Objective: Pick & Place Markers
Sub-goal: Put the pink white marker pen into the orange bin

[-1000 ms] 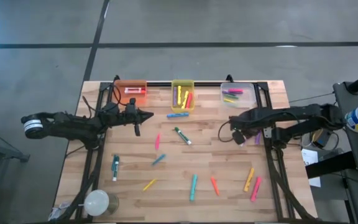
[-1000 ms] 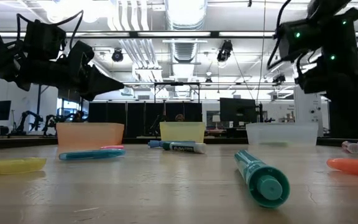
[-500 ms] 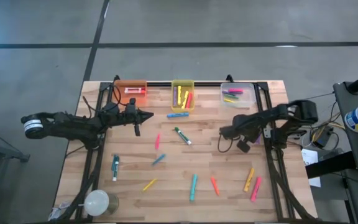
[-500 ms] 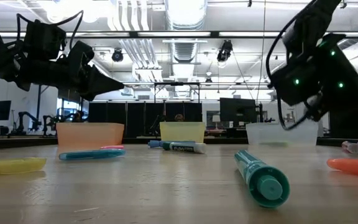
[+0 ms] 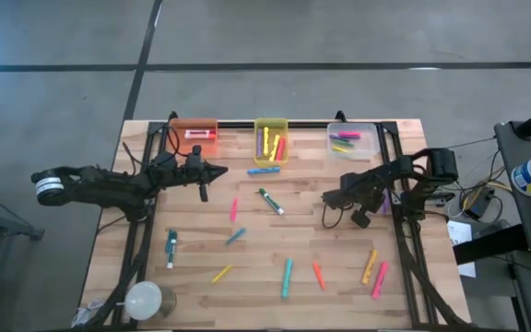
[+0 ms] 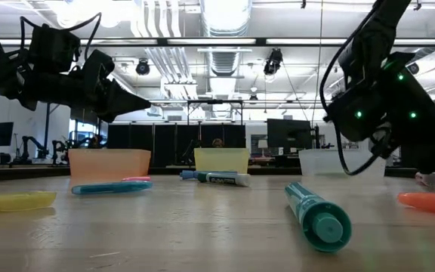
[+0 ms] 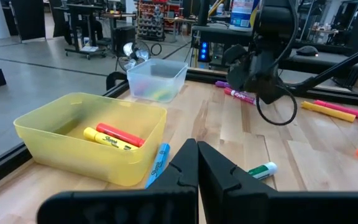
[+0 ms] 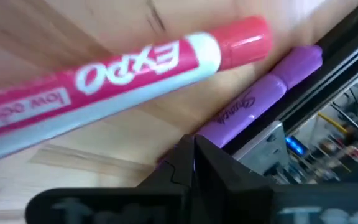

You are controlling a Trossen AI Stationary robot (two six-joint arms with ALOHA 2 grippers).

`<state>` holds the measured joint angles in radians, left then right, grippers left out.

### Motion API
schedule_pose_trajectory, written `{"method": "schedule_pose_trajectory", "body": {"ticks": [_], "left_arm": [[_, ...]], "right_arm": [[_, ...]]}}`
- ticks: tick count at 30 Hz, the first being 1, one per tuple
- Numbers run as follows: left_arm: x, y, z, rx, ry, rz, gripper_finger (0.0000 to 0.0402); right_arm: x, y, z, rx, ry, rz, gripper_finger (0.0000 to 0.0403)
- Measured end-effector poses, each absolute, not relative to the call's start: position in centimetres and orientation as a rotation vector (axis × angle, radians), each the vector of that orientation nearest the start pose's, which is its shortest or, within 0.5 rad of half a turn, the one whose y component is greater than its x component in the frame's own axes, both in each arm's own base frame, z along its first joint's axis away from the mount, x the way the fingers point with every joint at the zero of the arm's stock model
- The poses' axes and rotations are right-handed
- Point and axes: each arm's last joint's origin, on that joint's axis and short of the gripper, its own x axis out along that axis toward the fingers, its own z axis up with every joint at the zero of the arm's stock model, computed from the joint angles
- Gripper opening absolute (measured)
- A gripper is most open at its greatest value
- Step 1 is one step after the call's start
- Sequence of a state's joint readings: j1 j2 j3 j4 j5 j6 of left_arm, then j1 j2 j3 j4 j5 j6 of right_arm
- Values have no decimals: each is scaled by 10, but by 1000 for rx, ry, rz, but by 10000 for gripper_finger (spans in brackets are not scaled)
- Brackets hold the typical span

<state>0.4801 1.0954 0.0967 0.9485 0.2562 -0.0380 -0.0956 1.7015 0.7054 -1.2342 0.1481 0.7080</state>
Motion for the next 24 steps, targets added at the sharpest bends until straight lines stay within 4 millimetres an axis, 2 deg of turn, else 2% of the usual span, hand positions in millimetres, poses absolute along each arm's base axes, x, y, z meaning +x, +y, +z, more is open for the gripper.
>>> {"method": "schedule_pose_trajectory", "body": {"ticks": [7, 16, 20, 24], "left_arm": [[161, 76, 160, -56, 43, 225, 0], [161, 76, 160, -57, 45, 225, 0], [161, 76, 159, -59, 50, 225, 0], [161, 76, 159, -59, 50, 225, 0]], "right_arm": [[175, -22, 144, 417, 1839, -992, 20], [175, -21, 173, 684, 1458, -1030, 98], [172, -19, 176, 808, 1408, -1040, 124], [167, -18, 169, 864, 1426, -1082, 138]]}}
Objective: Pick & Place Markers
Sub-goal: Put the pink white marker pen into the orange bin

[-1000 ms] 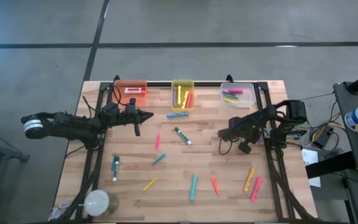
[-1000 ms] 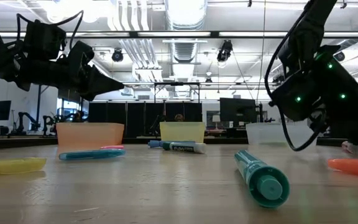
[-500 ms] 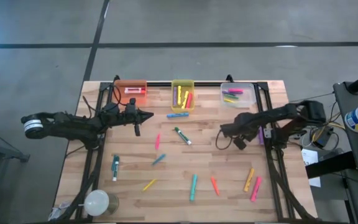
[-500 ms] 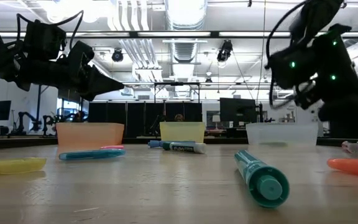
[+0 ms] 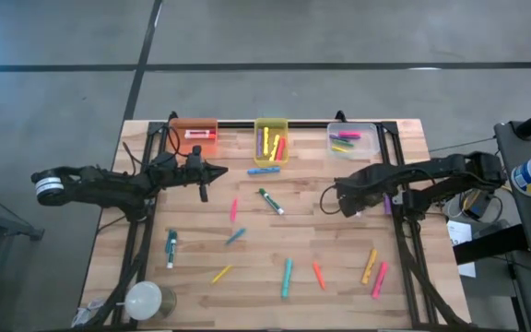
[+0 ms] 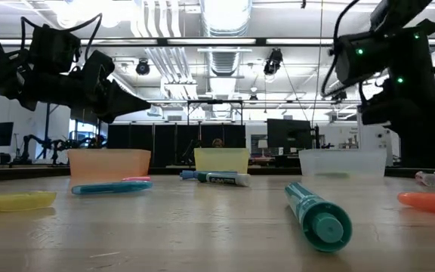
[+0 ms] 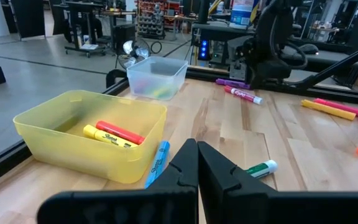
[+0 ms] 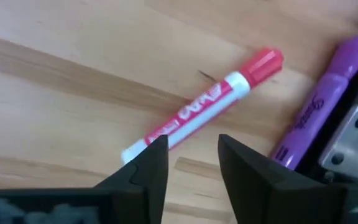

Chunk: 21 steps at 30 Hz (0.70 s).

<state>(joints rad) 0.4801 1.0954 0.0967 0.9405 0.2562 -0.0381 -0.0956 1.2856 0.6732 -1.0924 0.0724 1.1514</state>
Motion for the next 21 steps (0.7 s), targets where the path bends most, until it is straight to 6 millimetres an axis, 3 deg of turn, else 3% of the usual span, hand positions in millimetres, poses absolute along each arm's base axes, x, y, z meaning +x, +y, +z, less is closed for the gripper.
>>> {"method": "schedule_pose_trajectory", "body": {"ticks": [6, 15, 21], "left_arm": [[161, 76, 159, -62, 50, 225, 0], [161, 76, 159, -63, 50, 225, 0], [161, 76, 159, -66, 50, 225, 0]], "right_arm": [[158, -17, 157, 886, 1464, -1117, 150], [164, -4, 170, 915, 1435, -999, 169], [164, 22, 167, 908, 1582, -821, 180]]}}
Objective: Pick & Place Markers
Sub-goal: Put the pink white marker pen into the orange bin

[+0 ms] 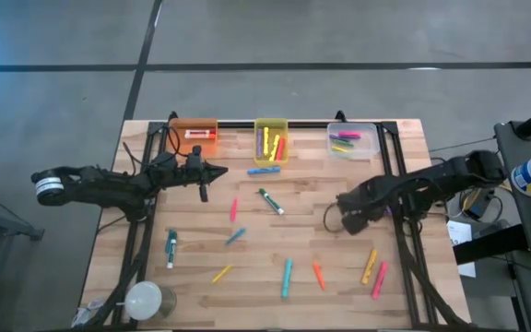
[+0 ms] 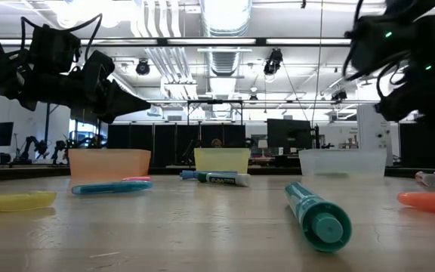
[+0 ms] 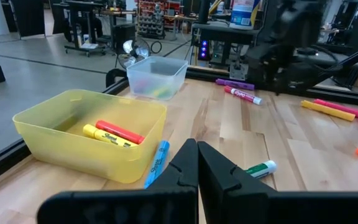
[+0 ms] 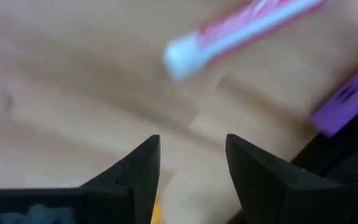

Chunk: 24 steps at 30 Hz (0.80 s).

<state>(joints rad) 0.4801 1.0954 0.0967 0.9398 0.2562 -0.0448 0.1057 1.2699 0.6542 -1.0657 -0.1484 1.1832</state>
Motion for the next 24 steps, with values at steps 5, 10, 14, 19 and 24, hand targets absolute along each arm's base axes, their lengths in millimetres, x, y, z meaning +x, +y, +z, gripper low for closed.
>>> {"method": "schedule_pose_trajectory", "body": {"ticks": [5, 10, 14, 19, 24], "left_arm": [[161, 76, 159, -66, 50, 225, 0], [161, 76, 159, -66, 49, 225, 0], [161, 76, 159, -66, 49, 225, 0], [161, 76, 159, -66, 49, 225, 0], [161, 76, 159, -66, 49, 225, 0]], "right_arm": [[166, 55, 175, 901, 1625, -758, 192], [163, 75, 181, 875, 1564, -803, 206], [165, 67, 179, 856, 1420, -941, 223], [166, 43, 171, 893, 1263, -1149, 242], [163, 24, 151, 904, 1187, -1207, 242]]}}
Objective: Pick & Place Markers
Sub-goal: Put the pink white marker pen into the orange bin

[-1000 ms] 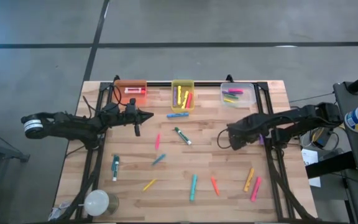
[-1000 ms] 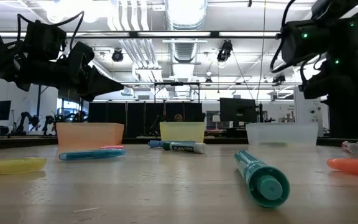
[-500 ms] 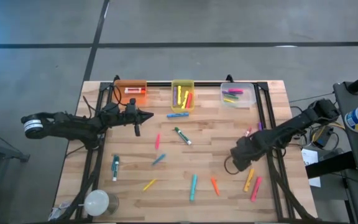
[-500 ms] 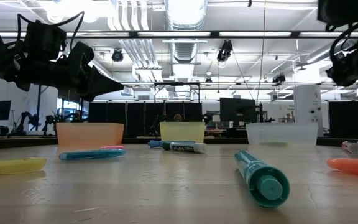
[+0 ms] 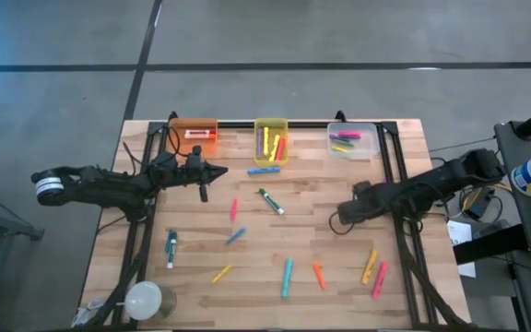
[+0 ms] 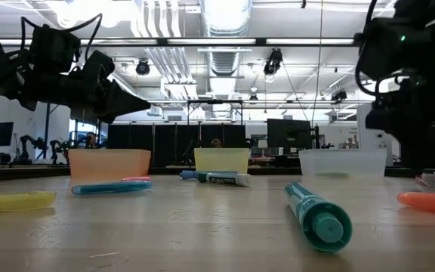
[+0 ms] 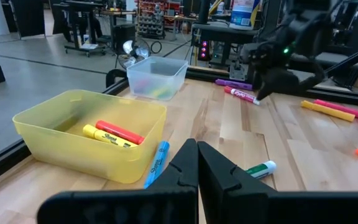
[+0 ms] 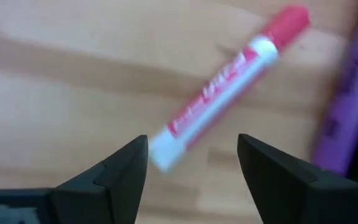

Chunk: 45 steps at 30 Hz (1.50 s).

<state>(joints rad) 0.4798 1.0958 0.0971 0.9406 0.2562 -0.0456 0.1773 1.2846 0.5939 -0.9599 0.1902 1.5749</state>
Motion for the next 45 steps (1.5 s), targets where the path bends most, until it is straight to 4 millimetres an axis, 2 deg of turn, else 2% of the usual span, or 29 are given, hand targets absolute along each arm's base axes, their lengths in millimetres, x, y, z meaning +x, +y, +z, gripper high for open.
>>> {"method": "schedule_pose_trajectory", "body": {"ticks": [6, 11, 19, 22, 25, 27, 30, 33, 38, 41, 45], "left_arm": [[161, 76, 159, -66, 49, 225, 0], [161, 76, 159, -116, 43, 246, 0], [161, 77, 159, -148, 44, 284, 2], [161, 77, 159, -152, 44, 282, 18], [162, 75, 161, -161, 23, 241, 41], [163, 71, 166, -161, -29, 185, 55], [165, 63, 175, -158, -113, 104, 71], [168, 55, 176, -132, -128, 56, 78], [170, 51, 172, -106, -79, 35, 78], [170, 51, 170, -100, -67, 37, 78], [170, 51, 170, -93, -66, 40, 78]], "right_arm": [[157, 17, 129, 919, 1135, -1208, 228], [156, 19, 127, 850, 1104, -1190, 198], [176, 21, 134, 698, 1013, -1011, 85], [182, 22, 141, 624, 985, -975, 42], [190, 25, 150, 519, 864, -969, 14], [201, 27, 156, 463, 748, -923, 10], [223, 30, 163, 414, 588, -765, 8], [237, 30, 168, 385, 537, -634, 8], [236, 27, 167, 369, 653, -670, 28], [228, 27, 162, 441, 759, -725, 56], [225, 28, 154, 521, 807, -752, 103]]}}
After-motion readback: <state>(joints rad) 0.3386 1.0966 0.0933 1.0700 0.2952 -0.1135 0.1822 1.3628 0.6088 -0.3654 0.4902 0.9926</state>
